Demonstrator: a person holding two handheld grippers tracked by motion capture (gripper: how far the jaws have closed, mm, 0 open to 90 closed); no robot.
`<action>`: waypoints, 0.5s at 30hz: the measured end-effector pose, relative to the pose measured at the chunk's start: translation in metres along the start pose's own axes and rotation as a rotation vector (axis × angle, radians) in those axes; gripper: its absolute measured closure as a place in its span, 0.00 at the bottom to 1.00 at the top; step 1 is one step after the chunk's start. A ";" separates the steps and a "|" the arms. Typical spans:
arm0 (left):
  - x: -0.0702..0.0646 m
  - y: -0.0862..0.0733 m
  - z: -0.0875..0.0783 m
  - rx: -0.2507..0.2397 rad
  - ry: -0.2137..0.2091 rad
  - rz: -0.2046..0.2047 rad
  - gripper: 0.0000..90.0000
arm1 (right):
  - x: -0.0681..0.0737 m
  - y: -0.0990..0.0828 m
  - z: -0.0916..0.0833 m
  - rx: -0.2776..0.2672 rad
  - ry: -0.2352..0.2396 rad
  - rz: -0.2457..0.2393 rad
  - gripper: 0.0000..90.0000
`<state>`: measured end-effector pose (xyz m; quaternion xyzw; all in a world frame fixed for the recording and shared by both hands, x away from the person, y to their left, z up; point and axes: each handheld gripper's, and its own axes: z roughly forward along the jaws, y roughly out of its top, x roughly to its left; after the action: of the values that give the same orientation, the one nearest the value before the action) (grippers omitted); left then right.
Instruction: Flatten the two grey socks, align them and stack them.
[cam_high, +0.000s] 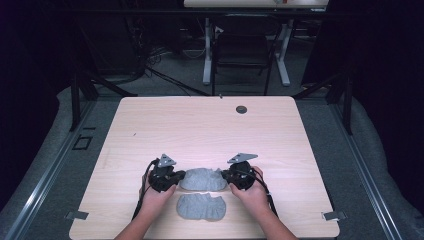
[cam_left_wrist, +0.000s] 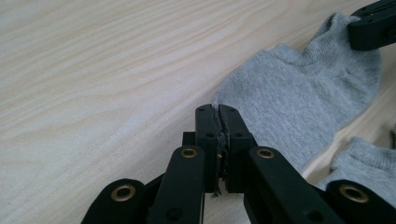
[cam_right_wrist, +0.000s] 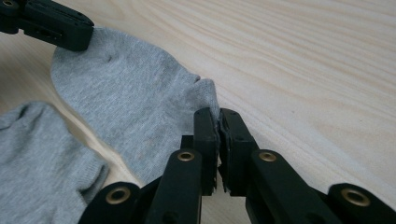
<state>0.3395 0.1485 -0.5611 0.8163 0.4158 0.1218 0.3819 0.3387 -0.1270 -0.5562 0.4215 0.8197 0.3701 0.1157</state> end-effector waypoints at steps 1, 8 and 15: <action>0.000 0.001 -0.002 0.000 -0.005 0.001 0.98 | 0.001 0.001 -0.002 -0.003 0.000 0.001 0.96; -0.005 0.005 -0.012 -0.020 -0.008 0.013 0.98 | 0.007 0.006 -0.010 -0.026 0.002 -0.018 0.96; -0.009 0.006 -0.023 -0.031 -0.023 0.020 0.98 | 0.008 0.009 -0.019 -0.038 0.005 -0.022 0.96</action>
<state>0.3252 0.1518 -0.5400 0.8157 0.4013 0.1225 0.3982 0.3293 -0.1271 -0.5359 0.4093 0.8173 0.3855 0.1259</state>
